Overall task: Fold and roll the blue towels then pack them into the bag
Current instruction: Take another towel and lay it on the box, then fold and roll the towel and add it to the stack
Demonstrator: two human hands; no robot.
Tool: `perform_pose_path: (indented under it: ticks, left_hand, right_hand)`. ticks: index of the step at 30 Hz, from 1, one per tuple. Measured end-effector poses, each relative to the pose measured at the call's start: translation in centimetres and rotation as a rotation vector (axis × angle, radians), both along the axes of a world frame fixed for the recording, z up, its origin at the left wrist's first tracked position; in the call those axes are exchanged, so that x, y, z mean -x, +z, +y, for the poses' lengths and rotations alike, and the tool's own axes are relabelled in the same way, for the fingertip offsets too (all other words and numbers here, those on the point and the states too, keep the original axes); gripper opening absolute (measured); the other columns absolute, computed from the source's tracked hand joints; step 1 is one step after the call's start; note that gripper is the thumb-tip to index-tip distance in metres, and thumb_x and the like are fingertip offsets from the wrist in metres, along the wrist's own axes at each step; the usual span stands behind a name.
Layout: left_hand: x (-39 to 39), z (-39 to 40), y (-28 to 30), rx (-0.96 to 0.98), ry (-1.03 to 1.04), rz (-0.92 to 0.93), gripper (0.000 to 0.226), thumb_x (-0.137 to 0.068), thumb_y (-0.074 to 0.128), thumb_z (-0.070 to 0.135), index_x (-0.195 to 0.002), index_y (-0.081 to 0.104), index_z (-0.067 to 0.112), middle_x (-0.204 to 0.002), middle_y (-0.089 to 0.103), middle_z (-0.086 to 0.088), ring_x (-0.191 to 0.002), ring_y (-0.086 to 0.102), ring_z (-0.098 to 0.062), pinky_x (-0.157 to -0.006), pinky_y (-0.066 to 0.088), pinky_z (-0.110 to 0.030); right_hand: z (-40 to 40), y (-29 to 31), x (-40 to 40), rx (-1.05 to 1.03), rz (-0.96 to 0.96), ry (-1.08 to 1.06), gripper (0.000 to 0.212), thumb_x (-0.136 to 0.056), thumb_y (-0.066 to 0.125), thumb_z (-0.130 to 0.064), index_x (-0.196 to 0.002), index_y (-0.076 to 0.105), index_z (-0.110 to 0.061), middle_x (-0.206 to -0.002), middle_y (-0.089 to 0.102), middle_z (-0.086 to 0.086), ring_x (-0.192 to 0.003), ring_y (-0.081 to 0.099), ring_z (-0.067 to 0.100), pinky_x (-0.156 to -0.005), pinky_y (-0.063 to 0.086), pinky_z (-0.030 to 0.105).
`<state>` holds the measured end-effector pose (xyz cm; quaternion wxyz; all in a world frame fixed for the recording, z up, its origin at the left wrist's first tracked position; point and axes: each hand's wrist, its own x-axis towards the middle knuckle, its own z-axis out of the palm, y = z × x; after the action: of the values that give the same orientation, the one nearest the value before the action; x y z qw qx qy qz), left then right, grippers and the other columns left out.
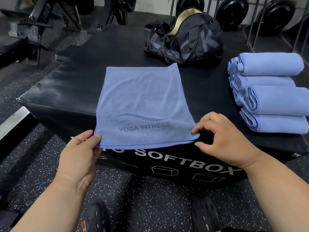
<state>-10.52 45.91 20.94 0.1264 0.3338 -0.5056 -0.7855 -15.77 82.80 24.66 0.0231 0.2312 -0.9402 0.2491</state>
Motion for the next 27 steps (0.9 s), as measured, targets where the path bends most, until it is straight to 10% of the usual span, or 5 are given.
perform_pose_path:
  ticks: [12,19,27]
  left_hand:
    - [-0.1,-0.4,-1.0,0.07,-0.102,-0.097,0.019,-0.099,0.07,0.008,-0.116,0.063,0.011,-0.105,0.07,-0.009,-0.073,0.067,-0.009,-0.058,0.056,-0.017]
    - [-0.1,-0.3,-0.7,0.238,-0.121,-0.117,0.021,-0.103,0.064,0.013,-0.122,0.063,0.021,-0.09,0.071,-0.008,-0.056,0.057,-0.008,-0.044,0.046,-0.017]
    - [0.1,-0.1,-0.6,0.346,-0.098,-0.058,0.036,-0.102,0.064,0.017,-0.136,0.053,0.022,-0.093,0.063,-0.007,-0.061,0.059,-0.008,-0.058,0.052,-0.024]
  right_hand:
    - [-0.7,-1.2,0.1,0.055,0.146,-0.064,0.022,-0.082,0.077,-0.02,-0.096,0.075,-0.037,-0.095,0.055,-0.017,-0.091,0.054,0.016,-0.088,0.046,0.034]
    - [-2.1,0.4,-0.6,0.594,-0.201,-0.201,0.022,-0.102,0.064,-0.012,-0.101,0.071,-0.033,-0.079,0.07,0.01,-0.065,0.061,0.022,-0.065,0.051,0.028]
    - [-3.2,1.1,-0.6,0.879,-0.489,-0.295,0.019,-0.103,0.06,-0.008,-0.089,0.074,-0.01,-0.085,0.071,0.005,-0.08,0.066,0.017,-0.077,0.058,0.026]
